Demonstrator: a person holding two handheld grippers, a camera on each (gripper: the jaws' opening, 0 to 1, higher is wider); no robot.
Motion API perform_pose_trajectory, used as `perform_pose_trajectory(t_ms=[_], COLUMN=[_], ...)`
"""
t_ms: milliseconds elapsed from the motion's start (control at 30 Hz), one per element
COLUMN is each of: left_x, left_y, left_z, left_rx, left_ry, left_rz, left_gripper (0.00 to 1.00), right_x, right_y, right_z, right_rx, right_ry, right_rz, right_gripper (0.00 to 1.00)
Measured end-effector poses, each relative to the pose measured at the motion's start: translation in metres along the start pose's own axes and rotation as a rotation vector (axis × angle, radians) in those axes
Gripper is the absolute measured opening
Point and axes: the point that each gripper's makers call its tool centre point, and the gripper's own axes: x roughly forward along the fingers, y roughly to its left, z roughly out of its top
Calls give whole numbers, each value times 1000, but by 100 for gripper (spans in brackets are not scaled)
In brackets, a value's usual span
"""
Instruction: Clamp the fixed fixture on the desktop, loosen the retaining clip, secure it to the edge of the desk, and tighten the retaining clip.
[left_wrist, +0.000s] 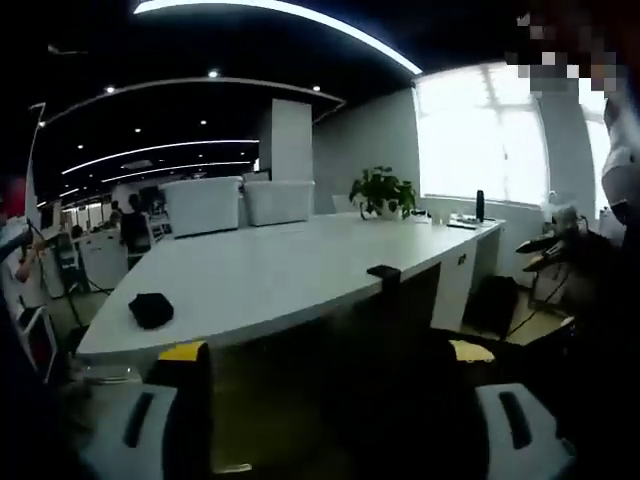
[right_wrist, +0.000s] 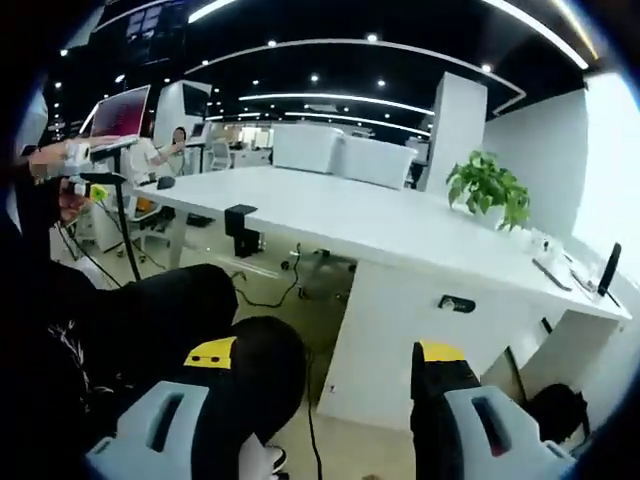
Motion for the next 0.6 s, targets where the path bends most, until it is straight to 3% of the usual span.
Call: perform_pose_trajectory(t_ms=[33, 67, 133, 233, 367, 467, 600], left_x=[-5, -13, -23, -34, -51, -57, -62], left_y=[1, 8, 11, 11, 10, 11, 6], left_z=[-1, 2, 4, 3, -3, -5, -7], left_rx=[-2, -8, -33, -40, -29, -41, -55], left_ry=[5, -13, -23, -21, -10, -18, -2], left_rz=[10, 58, 71, 75, 89, 106, 105], left_gripper=[93, 90, 90, 94, 94, 95, 95], right_x=[-8, -16, -25, -31, -36, -38, -39], right_y=[1, 0, 9, 24, 30, 28, 32], right_z=[1, 6, 9, 2, -7, -16, -22], right_rx=[-8, -40, -21, -18, -48, 18, 12], right_ry=[-9, -45, -77, -40, -3, 27, 46], right_rz=[-3, -16, 11, 42, 31, 9, 21], right_gripper=[66, 67, 79, 95, 91, 94, 96])
